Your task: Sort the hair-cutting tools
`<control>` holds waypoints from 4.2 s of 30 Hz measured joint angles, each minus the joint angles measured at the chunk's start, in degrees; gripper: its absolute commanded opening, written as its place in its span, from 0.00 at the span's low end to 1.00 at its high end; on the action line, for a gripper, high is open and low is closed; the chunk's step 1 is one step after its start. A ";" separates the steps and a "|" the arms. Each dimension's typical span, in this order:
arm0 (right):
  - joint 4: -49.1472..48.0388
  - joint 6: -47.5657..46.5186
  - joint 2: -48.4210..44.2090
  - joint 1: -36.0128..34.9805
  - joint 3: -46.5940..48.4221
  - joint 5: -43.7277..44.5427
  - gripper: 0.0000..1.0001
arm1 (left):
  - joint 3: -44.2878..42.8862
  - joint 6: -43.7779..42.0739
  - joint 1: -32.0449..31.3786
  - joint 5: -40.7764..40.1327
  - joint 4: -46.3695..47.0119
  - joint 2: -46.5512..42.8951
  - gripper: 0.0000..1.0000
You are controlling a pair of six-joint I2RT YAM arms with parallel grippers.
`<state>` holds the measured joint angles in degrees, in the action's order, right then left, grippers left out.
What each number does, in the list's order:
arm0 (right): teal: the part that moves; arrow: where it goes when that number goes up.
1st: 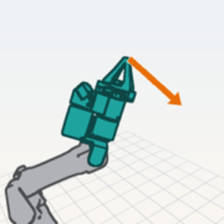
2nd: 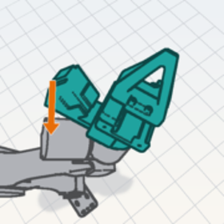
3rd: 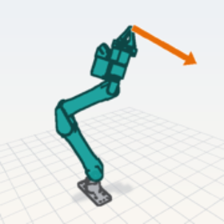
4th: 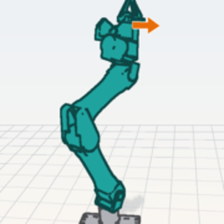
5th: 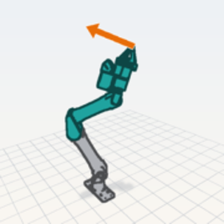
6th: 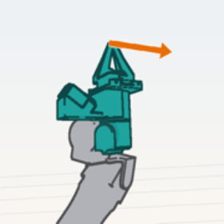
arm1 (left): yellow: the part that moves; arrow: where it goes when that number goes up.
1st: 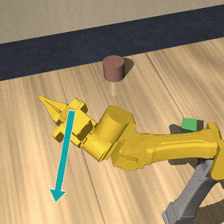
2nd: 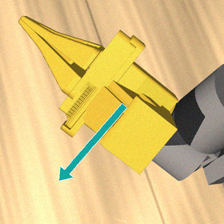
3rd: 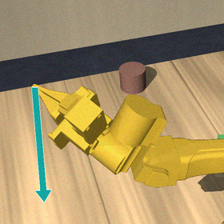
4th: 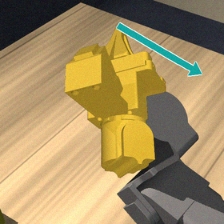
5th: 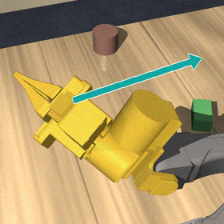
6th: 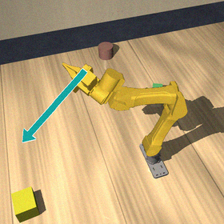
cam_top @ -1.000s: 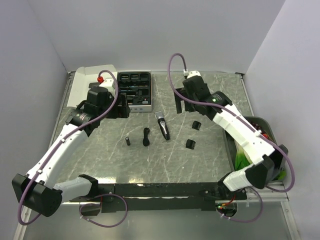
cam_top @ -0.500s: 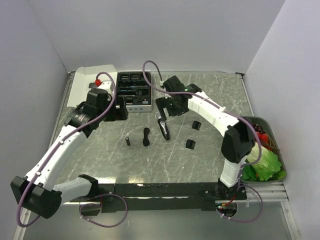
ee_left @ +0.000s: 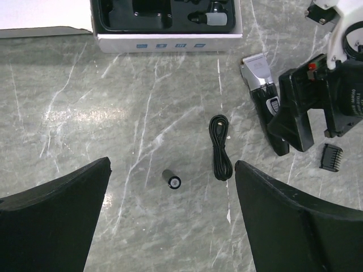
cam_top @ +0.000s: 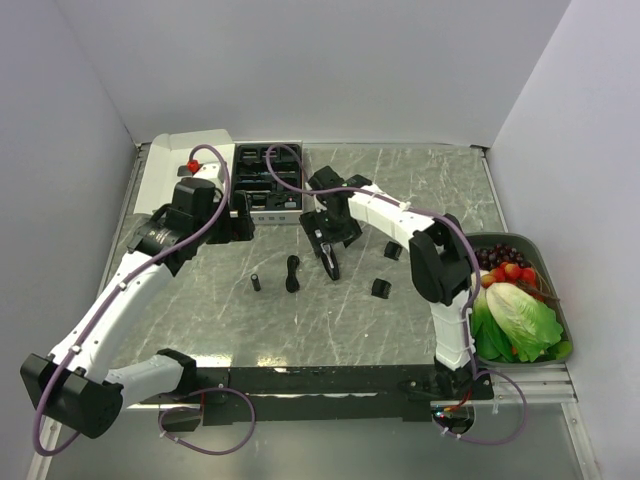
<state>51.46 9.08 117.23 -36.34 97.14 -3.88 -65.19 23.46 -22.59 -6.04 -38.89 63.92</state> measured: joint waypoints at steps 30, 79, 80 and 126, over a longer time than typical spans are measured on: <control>-1.57 1.22 7.04 -1.40 3.78 6.43 0.30 | -0.02 -0.02 0.00 -3.58 0.46 0.70 0.97; -0.24 2.16 -18.16 -3.34 -12.26 6.84 0.00 | -14.73 27.06 7.52 -10.82 9.22 42.14 0.97; -0.35 2.14 -18.43 -3.39 -12.39 6.78 0.00 | -15.15 27.91 7.52 -10.78 9.40 42.91 0.97; 0.98 -0.07 -22.03 -5.16 -7.37 6.14 0.00 | 0.76 19.32 8.20 0.59 17.59 33.66 0.32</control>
<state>52.45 9.02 95.20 -41.50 89.78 2.26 -64.42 42.78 -14.39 -5.45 -21.30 97.58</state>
